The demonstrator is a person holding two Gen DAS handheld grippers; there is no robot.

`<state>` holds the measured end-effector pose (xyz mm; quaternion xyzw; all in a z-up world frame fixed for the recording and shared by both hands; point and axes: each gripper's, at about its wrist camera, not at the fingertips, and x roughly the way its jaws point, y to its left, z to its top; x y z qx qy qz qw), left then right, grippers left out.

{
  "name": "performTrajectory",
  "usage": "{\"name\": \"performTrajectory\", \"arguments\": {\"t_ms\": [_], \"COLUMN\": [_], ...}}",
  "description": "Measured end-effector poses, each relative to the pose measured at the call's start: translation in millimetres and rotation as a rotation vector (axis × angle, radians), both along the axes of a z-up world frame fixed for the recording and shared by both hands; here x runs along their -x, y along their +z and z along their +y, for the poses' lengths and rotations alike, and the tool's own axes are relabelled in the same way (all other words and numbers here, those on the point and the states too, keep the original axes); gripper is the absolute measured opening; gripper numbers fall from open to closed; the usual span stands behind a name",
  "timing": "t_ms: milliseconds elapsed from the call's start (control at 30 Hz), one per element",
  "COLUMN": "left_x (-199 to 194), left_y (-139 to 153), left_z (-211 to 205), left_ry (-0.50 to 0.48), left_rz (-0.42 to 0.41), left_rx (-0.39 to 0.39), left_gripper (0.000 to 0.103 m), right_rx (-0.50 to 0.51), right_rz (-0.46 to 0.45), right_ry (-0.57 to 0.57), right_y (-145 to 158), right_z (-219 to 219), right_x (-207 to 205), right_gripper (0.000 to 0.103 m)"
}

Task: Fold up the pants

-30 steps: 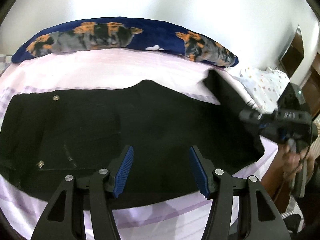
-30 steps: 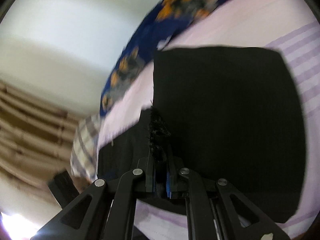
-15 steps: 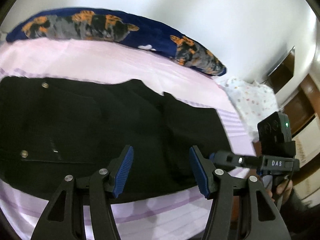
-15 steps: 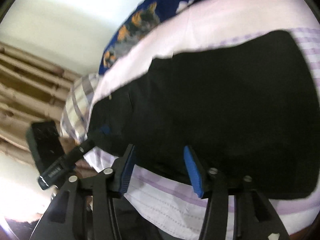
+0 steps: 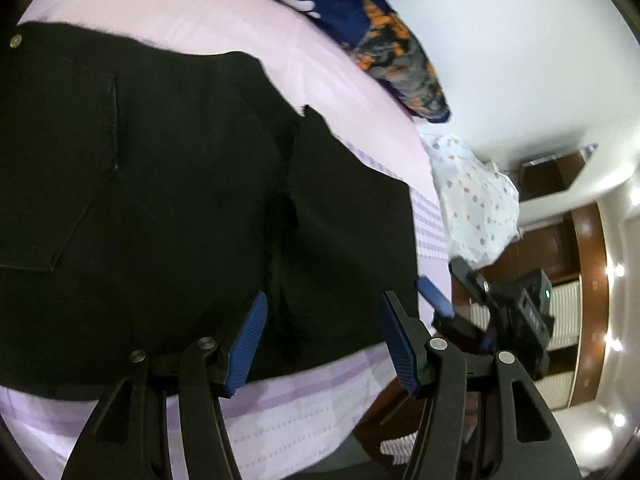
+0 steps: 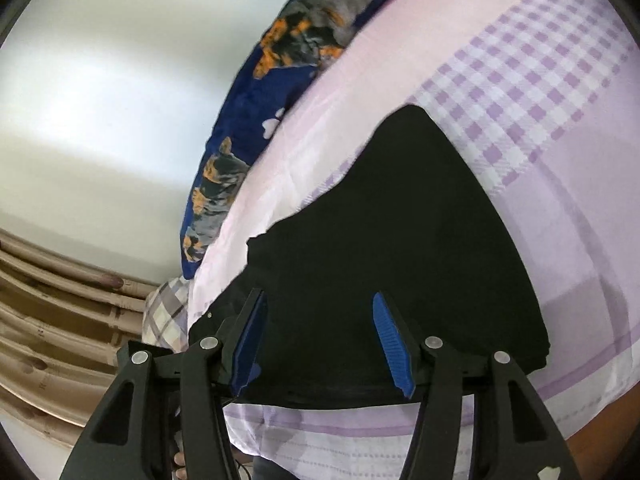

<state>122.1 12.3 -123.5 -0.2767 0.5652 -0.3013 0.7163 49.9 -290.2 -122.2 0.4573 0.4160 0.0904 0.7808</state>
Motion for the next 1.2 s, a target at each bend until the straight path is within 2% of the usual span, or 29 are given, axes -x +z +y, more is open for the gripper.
{"name": "performTrajectory", "arguments": {"t_ms": [167,333,433,567,633,833,967,1133,1200], "left_x": [-13.4,-16.5,-13.0,6.1,14.0,24.9,22.5,12.5,6.4], "left_y": [-3.7,-1.9,-6.7,-14.6,-11.1,-6.7,-1.3,0.4,-2.8], "left_z": [-9.0,-17.5,-26.5,-44.0,-44.6,-40.1,-23.8,-2.8,1.0], "left_ry": [0.036,0.016,-0.051,-0.183,-0.208,-0.256,-0.207,-0.104,-0.068], "left_rz": [-0.006,-0.042,-0.019,-0.026,-0.057,-0.058,-0.062,-0.044,-0.01], "left_rx": [-0.01,-0.006,-0.008,-0.113,-0.133,-0.188,-0.165,-0.102,-0.071], "left_gripper": [0.059,0.059,0.059,0.056,0.056,0.055,0.055,0.055,0.055], "right_rx": [0.007,0.005,-0.027,-0.02,-0.022,-0.031,-0.055,-0.14,-0.106], "right_rz": [0.03,0.076,0.092,0.094,0.107,0.139,0.148,0.196,0.184], "right_ry": [0.024,-0.029,-0.056,-0.052,-0.048,-0.045,0.004,0.162,0.204], "right_y": [-4.8,-14.5,-20.3,-20.5,-22.8,-30.0,-33.7,-48.7,-43.1], "right_z": [3.9,-7.1,-14.0,-14.9,-14.3,-14.4,-5.2,30.0,39.4], "right_x": [-3.7,-1.5,-0.4,-0.7,-0.9,-1.6,-3.1,-8.3,-10.0], "right_gripper": [0.053,0.053,0.053,0.053,0.053,0.053,0.054,0.053,0.053]}}
